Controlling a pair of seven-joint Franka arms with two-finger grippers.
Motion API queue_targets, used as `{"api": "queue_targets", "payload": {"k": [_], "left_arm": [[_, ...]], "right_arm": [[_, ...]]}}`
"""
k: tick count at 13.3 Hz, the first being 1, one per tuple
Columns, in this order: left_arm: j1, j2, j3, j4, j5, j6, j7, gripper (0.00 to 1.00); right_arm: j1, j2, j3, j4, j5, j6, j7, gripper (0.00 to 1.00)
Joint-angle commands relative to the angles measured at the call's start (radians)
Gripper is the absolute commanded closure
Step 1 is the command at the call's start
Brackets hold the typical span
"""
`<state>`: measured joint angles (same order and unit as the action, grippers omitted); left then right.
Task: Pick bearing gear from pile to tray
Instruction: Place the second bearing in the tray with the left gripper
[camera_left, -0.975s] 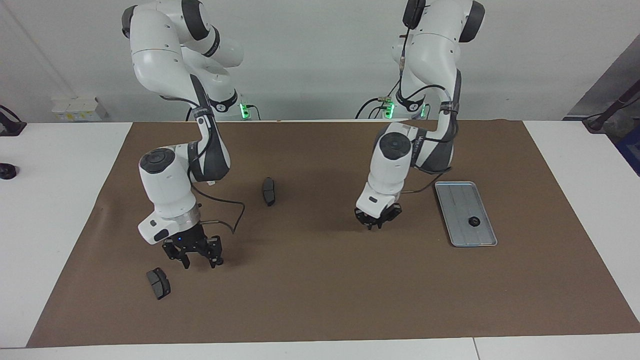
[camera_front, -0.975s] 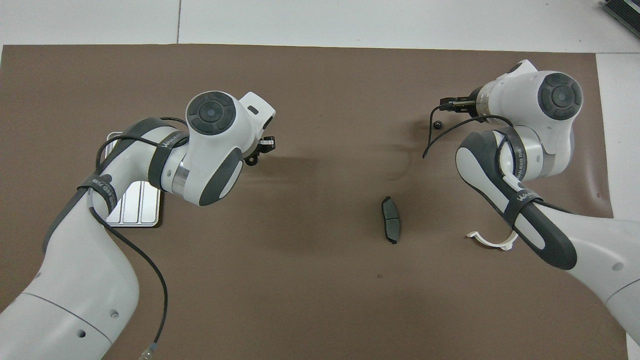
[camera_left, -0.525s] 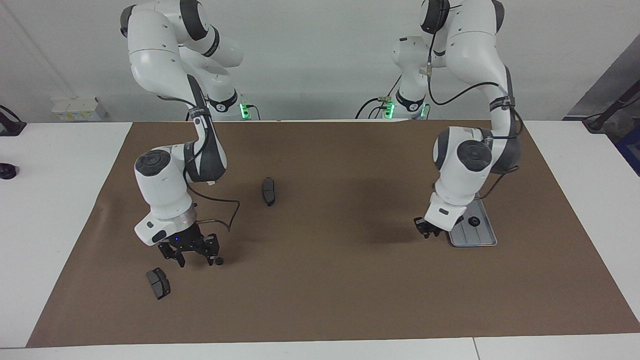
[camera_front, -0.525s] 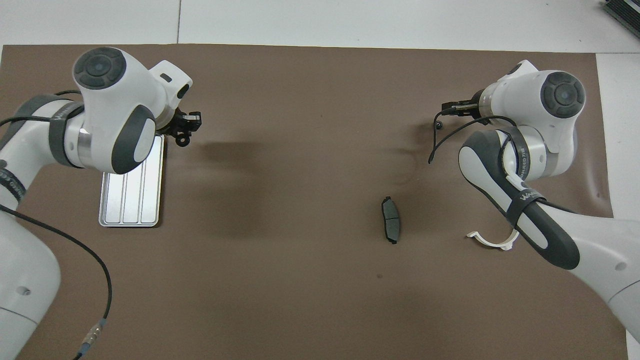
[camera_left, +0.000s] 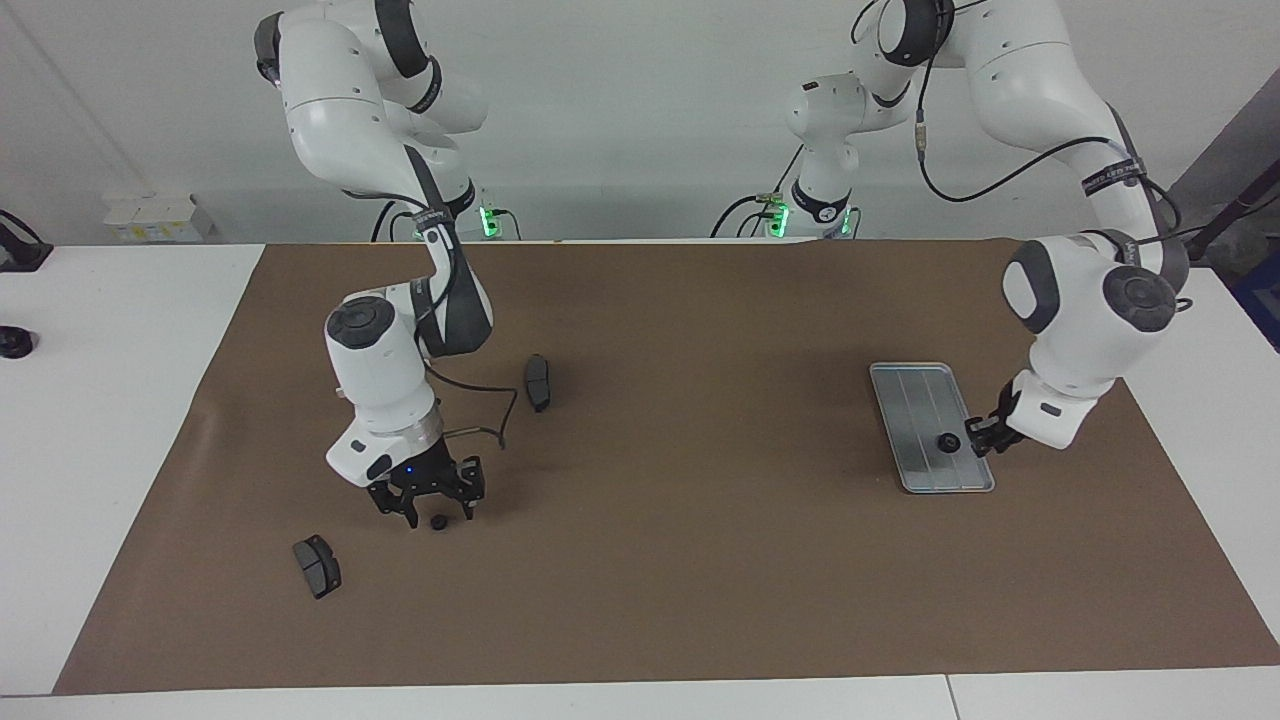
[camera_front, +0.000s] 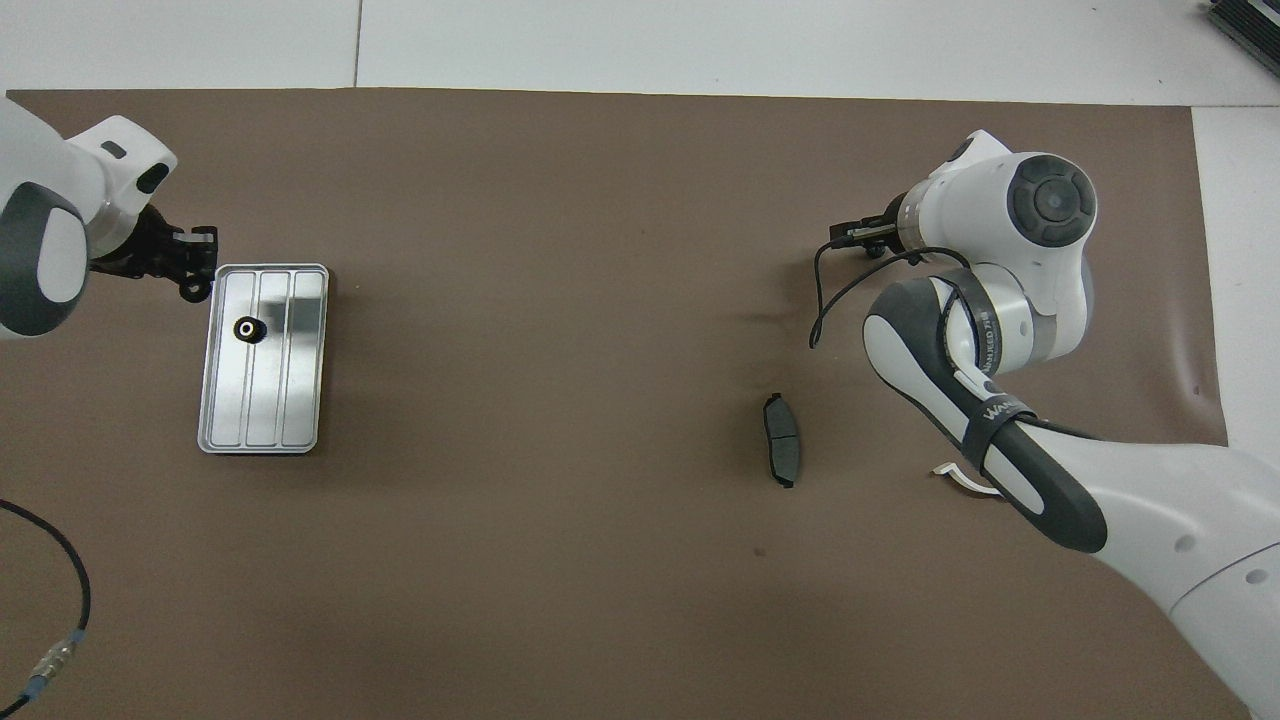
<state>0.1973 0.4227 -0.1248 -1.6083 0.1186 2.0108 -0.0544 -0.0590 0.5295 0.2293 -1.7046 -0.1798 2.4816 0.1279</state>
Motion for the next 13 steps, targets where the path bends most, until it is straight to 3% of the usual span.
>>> {"api": "queue_targets", "payload": {"k": [1,4,9,11,13], "left_arm": [[0.075,-0.048,-0.01,-0.09,-0.01,0.003,0.085,1.0],[0.096,-0.091,-0.009,-0.198,-0.01,0.029,0.088,1.0],[0.076,-0.117,-0.013,-0.242,-0.011,0.031,0.047,1.0],[0.051,-0.149,-0.016,-0.294,-0.011,0.039,0.021,1.0],[0.044,-0.166,-0.016,-0.34,-0.011,0.06,0.007,1.0]], "right_arm": [[-0.022,0.0,0.002,-0.021,-0.036,-0.004,-0.024,0.22],[-0.039,0.004,0.002,-0.026,-0.069,-0.007,-0.024,0.25],[-0.031,0.029,0.002,-0.026,-0.069,0.008,-0.018,0.31],[-0.031,0.029,0.002,-0.026,-0.069,0.011,-0.014,0.47],[-0.031,0.032,0.002,-0.024,-0.069,0.046,-0.013,0.55]]}}
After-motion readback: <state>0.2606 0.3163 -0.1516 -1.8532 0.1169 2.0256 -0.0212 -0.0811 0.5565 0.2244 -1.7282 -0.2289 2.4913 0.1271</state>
